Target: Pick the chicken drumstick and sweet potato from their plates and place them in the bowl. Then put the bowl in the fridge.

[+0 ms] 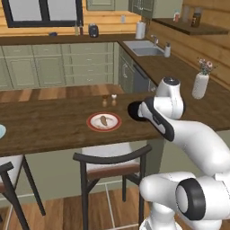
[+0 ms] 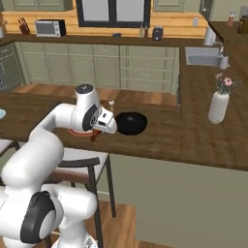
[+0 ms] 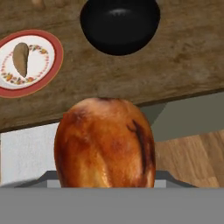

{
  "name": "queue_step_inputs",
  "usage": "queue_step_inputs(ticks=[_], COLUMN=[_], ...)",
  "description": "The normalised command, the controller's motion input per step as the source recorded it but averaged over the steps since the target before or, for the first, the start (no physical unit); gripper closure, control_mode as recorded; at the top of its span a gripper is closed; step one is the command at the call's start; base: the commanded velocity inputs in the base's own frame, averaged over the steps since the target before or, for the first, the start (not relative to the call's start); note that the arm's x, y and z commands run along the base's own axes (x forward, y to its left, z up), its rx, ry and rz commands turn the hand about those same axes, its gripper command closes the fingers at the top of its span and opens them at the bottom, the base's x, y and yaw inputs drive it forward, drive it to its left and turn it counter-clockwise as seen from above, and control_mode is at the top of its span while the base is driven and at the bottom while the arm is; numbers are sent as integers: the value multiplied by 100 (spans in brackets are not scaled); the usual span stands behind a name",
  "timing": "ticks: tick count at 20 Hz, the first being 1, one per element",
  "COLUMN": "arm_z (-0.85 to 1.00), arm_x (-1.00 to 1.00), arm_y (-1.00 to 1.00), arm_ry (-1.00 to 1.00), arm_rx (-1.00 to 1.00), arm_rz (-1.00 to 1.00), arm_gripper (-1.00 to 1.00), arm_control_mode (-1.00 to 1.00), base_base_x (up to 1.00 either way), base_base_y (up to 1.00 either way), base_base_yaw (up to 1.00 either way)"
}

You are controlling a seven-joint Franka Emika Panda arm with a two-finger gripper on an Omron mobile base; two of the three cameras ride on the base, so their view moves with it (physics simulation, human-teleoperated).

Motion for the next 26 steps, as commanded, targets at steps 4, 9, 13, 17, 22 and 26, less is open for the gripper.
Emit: queue_step_inputs(ticks=[4,9,13,17,22,26], arm_z=[0,0,0,0,-1,-15], arm_x=[0,0,0,66,100,100], arm_y=[0,0,0,-27,-66,-64], arm_ry=[0,0,0,6,23,29], arm_rx=[0,0,0,2,3,0], arm_rz=[0,0,0,0,0,0], arm_gripper=[100,100,100,100,100,100], arm_control_mode=[100,100,100,-100,-100,-100], base_base_x=[57,51,62,12,0,0], base_base_y=[46,28,-6,-5,0,0], base_base_yaw=[-1,-3,0,0,0,0])
